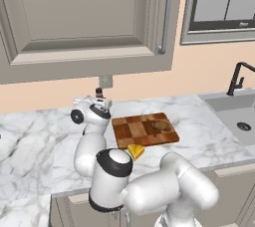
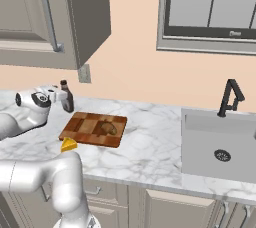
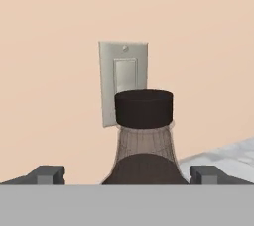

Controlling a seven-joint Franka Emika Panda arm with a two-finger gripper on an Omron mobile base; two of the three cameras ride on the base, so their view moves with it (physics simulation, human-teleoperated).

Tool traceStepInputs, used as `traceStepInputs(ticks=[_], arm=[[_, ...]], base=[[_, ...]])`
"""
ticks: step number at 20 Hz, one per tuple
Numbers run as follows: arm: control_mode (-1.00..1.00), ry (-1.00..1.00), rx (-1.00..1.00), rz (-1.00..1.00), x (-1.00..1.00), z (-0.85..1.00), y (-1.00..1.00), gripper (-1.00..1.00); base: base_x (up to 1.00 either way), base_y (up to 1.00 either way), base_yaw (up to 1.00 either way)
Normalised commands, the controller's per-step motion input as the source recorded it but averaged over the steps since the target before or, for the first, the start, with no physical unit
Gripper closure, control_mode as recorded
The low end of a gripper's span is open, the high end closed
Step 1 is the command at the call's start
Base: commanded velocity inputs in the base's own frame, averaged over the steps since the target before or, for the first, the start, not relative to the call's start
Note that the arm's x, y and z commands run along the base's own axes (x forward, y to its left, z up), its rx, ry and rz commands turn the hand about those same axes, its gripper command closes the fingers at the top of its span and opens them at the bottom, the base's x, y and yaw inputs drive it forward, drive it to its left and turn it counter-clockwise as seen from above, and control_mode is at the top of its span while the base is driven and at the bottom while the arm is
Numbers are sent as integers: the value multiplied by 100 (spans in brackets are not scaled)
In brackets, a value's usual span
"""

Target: Retrieve the reheated potato from the microwave, then place the potato, cheese, and condiment on the cutting board.

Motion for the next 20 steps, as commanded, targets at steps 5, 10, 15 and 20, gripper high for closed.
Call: traceStepInputs(ticks=[5, 10, 15, 20], arm=[[-100, 3, -6, 0, 23, -4, 0, -100], [-100, 1, -7, 0, 6, -7, 0, -100], [-100, 0, -8, 0, 0, -2, -2, -100], [-100, 0, -8, 0, 0, -1, -5, -100]], base=[[0, 0, 0], [0, 0, 0], [0, 0, 0], [0, 0, 0]])
